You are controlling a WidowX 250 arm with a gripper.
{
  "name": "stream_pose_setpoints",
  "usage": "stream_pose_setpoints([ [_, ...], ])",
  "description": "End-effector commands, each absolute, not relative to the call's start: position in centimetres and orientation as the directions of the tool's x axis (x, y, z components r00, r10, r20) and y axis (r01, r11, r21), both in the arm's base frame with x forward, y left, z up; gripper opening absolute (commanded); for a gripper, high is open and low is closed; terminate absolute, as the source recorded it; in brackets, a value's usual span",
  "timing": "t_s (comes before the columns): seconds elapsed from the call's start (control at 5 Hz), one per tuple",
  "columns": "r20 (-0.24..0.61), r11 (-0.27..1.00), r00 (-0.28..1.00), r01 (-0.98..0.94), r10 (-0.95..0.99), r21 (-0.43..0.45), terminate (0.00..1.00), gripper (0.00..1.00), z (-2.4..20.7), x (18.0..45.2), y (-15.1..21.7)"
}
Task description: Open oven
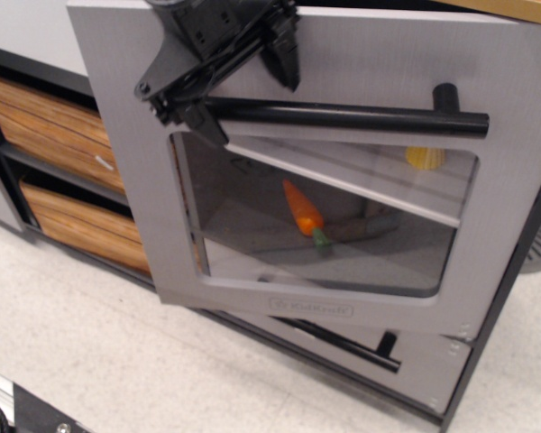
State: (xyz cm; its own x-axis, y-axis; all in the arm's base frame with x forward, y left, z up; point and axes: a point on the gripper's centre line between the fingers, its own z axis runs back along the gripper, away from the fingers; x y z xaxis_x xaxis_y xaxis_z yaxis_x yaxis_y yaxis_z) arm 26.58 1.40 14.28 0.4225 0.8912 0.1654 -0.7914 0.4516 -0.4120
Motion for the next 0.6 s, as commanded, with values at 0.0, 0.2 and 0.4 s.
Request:
stream_pose_setpoints([
  [0.0, 0.214, 0.667, 0.643, -0.632, 0.735, -0.394, 0.00, 1.00, 16.7, 22.9, 2.6],
  [0.2, 0.190, 0.828, 0.809, -0.519, 0.556, -0.212, 0.00, 1.00, 14.3, 19.5, 3.3],
  [0.4, 0.188, 0.888, 0.871, -0.459, 0.454, -0.016, 0.00, 1.00, 11.9, 18.9, 5.1],
])
